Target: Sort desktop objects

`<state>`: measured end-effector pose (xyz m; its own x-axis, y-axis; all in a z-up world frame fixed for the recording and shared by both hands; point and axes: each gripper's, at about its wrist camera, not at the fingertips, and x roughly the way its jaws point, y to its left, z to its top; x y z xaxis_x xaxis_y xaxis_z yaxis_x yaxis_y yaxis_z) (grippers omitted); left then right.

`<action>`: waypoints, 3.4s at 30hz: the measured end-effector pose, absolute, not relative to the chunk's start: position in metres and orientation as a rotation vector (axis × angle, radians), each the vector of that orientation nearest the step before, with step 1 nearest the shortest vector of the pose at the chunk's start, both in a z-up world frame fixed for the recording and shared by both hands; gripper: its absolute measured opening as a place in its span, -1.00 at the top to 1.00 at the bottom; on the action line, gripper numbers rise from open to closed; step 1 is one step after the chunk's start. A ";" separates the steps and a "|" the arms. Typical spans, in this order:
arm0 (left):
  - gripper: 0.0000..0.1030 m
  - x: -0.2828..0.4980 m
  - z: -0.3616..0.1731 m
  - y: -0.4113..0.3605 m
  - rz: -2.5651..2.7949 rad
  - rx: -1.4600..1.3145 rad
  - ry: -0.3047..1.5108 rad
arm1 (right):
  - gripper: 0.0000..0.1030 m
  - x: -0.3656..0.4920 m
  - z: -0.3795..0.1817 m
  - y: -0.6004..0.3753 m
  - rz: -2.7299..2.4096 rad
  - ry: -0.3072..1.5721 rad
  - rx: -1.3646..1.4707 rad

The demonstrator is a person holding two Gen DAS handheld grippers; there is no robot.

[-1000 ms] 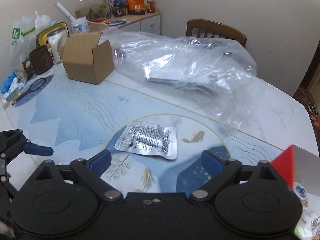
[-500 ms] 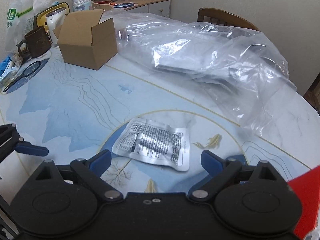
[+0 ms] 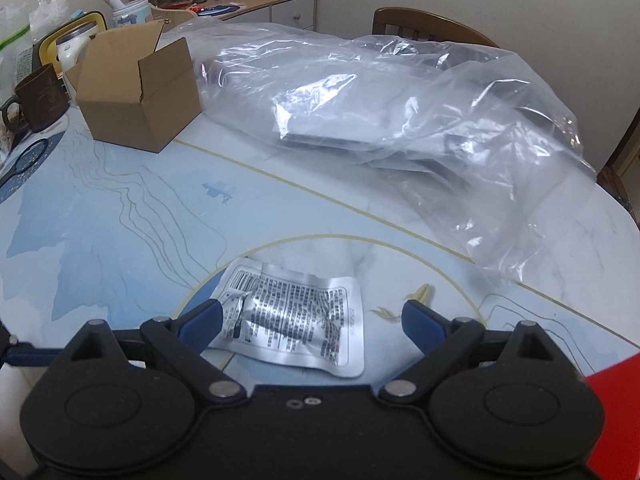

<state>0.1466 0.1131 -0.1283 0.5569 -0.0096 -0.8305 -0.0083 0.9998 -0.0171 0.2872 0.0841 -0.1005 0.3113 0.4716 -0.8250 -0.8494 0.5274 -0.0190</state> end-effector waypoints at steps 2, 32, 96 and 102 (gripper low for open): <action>-0.96 0.147 -0.129 0.112 0.004 -0.019 0.978 | -0.87 0.291 -0.100 0.087 0.906 0.880 -0.487; -0.54 0.143 -0.127 0.117 -0.018 0.030 0.925 | -0.73 0.315 -0.097 0.066 0.775 1.089 -0.445; -0.51 0.139 -0.123 0.111 0.035 -0.002 0.950 | -0.14 0.292 -0.126 0.042 0.503 1.307 -0.221; -0.48 0.141 -0.121 0.111 0.043 -0.020 0.954 | -0.08 0.287 -0.111 0.023 0.526 1.296 -0.197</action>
